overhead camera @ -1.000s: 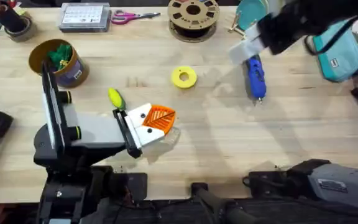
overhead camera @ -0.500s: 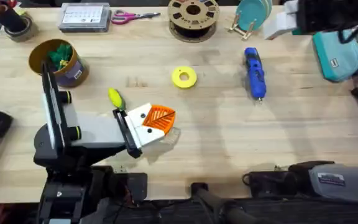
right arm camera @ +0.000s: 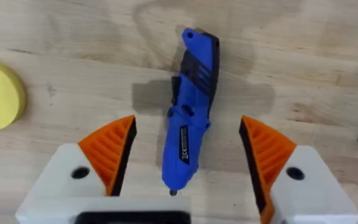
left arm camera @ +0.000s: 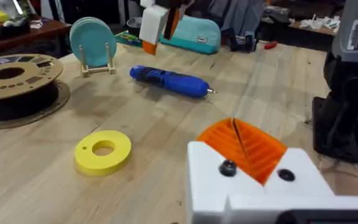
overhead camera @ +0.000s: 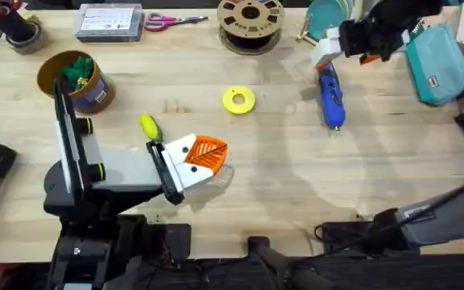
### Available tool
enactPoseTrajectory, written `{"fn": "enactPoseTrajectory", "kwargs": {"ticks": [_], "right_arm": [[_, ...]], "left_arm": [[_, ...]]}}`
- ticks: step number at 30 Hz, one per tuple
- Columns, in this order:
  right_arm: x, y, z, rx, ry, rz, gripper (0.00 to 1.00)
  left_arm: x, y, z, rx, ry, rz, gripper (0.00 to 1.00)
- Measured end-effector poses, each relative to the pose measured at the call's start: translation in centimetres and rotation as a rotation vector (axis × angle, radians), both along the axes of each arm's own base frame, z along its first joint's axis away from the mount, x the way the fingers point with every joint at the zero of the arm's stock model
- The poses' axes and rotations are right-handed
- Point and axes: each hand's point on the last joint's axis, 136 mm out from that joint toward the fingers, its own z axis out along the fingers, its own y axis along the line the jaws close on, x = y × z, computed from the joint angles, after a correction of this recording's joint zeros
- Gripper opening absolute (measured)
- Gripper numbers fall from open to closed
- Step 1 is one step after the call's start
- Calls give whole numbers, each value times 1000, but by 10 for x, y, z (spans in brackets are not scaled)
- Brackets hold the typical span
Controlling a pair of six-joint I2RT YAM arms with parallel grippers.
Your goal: Pick up the gripper from the table and insert it into the empty holder that is missing its gripper. Then pick up a screw, insert it into the mounting hole, and use the screwdriver to tighten it. Finally, clean up the table by picking up the vegetable and placing it into the bucket.
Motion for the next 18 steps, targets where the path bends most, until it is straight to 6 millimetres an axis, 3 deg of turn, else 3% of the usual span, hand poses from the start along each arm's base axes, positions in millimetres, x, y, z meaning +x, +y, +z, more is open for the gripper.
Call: {"fn": "enactPoseTrajectory", "kwargs": {"ticks": [9,18], "right_arm": [[8,-16,-39,-2,86,-52,998],[11,-8,-77,40,167,-43,997]], "left_arm": [[0,0,0,0,0,0,4],[0,0,0,0,0,0,4]]}}
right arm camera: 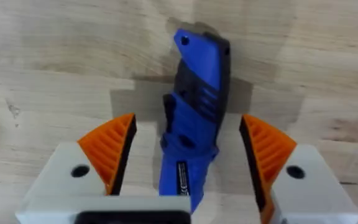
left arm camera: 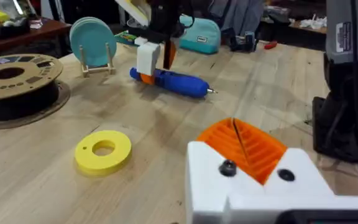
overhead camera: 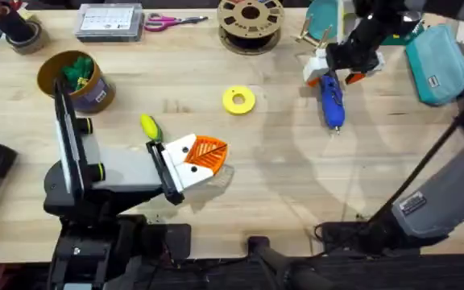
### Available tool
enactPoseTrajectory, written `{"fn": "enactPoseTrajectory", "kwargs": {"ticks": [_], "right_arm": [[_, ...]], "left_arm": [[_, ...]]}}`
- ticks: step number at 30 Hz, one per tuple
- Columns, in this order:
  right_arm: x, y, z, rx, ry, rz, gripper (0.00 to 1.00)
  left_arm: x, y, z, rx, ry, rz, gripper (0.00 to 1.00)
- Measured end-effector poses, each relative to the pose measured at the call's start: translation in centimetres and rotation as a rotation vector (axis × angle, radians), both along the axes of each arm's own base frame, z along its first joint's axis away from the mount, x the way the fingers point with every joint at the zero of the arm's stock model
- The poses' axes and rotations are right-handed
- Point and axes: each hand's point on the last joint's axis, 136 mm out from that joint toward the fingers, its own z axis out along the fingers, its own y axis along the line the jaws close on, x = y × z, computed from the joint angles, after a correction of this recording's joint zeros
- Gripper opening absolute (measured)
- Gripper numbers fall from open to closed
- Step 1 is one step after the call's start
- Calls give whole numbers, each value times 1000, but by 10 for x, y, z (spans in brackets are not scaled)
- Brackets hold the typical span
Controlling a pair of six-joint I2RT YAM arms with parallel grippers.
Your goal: Pick up the gripper from the table and insert it into the empty holder that is missing its gripper. Then pick up a screw, insert it into the mounting hole, and use the screwdriver to tighten it. Finally, clean up the table by picking up the vegetable and placing it into the bucket.
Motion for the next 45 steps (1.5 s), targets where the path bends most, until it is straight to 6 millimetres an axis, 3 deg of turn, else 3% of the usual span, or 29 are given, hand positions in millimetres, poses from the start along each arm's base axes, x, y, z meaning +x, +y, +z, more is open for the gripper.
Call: {"fn": "enactPoseTrajectory", "kwargs": {"ticks": [9,20,25,27,29,33,34,45], "right_arm": [[6,4,-27,18,33,2,996],[9,4,-27,21,21,-2,991],[9,2,-27,8,23,-3,928],[9,1,-27,2,22,-5,852],[9,1,-27,1,22,-5,686],[11,-1,-28,-5,15,-9,89],[11,-1,-28,-4,16,-11,34],[11,-1,-29,-4,17,-13,27]], "left_arm": [[0,0,0,0,0,0,4],[0,0,0,0,0,0,4],[0,0,0,0,0,0,4],[0,0,0,0,0,0,4],[0,0,0,0,0,0,4],[0,0,0,0,0,0,4],[0,0,0,0,0,0,4],[0,0,0,0,0,0,4]]}}
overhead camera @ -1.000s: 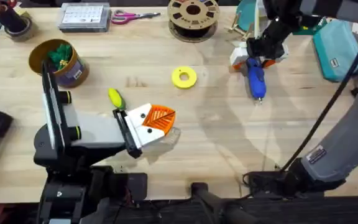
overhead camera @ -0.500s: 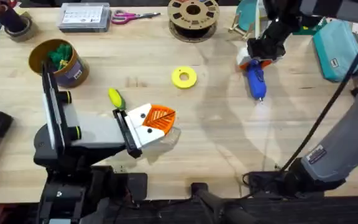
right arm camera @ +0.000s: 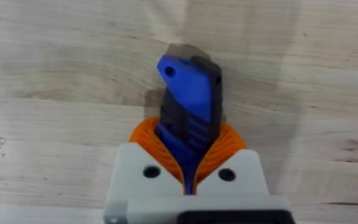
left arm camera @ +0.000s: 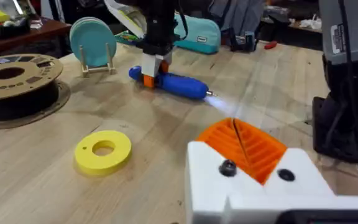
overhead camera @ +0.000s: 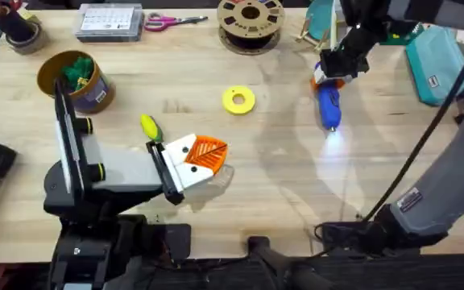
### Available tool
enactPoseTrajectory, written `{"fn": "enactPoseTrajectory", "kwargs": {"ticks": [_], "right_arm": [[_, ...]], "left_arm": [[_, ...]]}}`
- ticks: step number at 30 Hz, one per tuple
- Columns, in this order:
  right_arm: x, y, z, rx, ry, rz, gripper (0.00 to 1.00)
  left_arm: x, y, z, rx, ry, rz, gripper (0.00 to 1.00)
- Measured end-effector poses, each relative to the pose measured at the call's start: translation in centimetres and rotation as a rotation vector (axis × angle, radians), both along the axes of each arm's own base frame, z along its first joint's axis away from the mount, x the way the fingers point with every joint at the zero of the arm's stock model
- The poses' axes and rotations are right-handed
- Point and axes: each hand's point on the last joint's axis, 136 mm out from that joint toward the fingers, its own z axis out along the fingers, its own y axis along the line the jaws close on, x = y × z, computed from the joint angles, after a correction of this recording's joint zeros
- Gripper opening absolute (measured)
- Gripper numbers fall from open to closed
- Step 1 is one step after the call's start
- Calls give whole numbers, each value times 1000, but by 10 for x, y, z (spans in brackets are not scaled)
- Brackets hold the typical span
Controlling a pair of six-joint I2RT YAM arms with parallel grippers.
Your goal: Pick up the gripper from the table and insert it into the empty holder that is missing its gripper. Then pick up a screw, insert it into the mounting hole, and use the screwdriver to tighten it. Finally, clean up the table by picking up the vegetable and placing it into the bucket.
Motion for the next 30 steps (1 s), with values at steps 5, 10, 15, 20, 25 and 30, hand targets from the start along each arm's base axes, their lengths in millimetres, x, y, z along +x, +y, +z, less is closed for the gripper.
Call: {"fn": "enactPoseTrajectory", "kwargs": {"ticks": [5,10,15,20,25,30], "right_arm": [[3,0,13,2,-34,0,27],[20,1,71,11,-193,0,27],[43,9,164,61,-450,12,27],[55,30,247,183,-705,70,27],[56,62,298,355,-865,185,27],[53,102,333,538,-971,348,27]], "left_arm": [[0,0,0,0,0,0,4],[0,0,0,0,0,0,4],[0,0,0,0,0,0,4],[0,0,0,0,0,0,4],[0,0,0,0,0,0,4],[0,0,0,0,0,0,4]]}}
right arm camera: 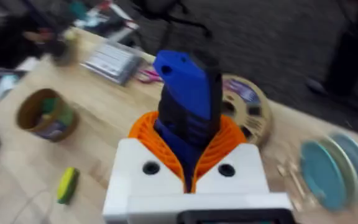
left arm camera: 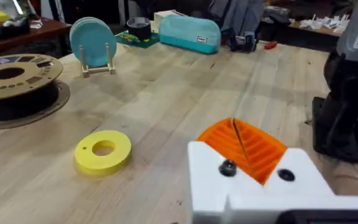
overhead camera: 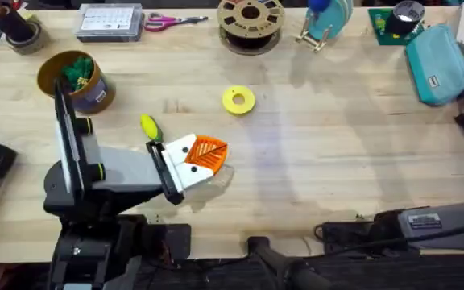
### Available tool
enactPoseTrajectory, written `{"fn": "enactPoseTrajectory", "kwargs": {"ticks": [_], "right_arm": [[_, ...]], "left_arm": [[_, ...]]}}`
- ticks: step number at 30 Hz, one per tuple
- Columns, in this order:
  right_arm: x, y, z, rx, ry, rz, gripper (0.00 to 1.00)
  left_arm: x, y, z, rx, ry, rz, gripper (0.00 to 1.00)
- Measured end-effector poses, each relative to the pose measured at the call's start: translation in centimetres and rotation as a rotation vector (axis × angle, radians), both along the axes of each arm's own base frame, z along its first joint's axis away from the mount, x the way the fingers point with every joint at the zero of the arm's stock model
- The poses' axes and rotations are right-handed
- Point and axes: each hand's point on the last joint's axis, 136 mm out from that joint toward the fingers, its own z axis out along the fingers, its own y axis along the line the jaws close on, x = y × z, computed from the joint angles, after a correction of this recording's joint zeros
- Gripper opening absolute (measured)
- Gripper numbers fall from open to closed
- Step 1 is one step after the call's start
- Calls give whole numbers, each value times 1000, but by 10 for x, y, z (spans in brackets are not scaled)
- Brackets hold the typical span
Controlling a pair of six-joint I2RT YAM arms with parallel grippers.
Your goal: Pick up the gripper from the table and insert it into the empty holder that is missing its gripper. Then pick up a screw, insert it into the mounting hole, and use the screwdriver to tighten it. Finally, clean up the table by picking up the vegetable and placing it into the bucket.
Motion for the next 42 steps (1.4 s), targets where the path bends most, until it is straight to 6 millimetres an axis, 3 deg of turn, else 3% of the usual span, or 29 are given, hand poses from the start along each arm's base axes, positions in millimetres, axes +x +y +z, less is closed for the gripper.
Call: {"fn": "enactPoseTrajectory", "kwargs": {"ticks": [8,9,17,23,33,42], "right_arm": [[-30,84,50,108,-191,315,27],[-49,116,60,134,-231,416,27],[-99,178,82,191,-316,648,27],[-119,193,90,225,-386,755,27],[-131,195,59,263,-373,817,27],[-187,186,88,295,-538,993,27]], "left_arm": [[0,0,0,0,0,0,4],[0,0,0,0,0,0,4],[0,0,0,0,0,0,4],[0,0,0,0,0,0,4],[0,0,0,0,0,0,4],[0,0,0,0,0,0,4]]}}
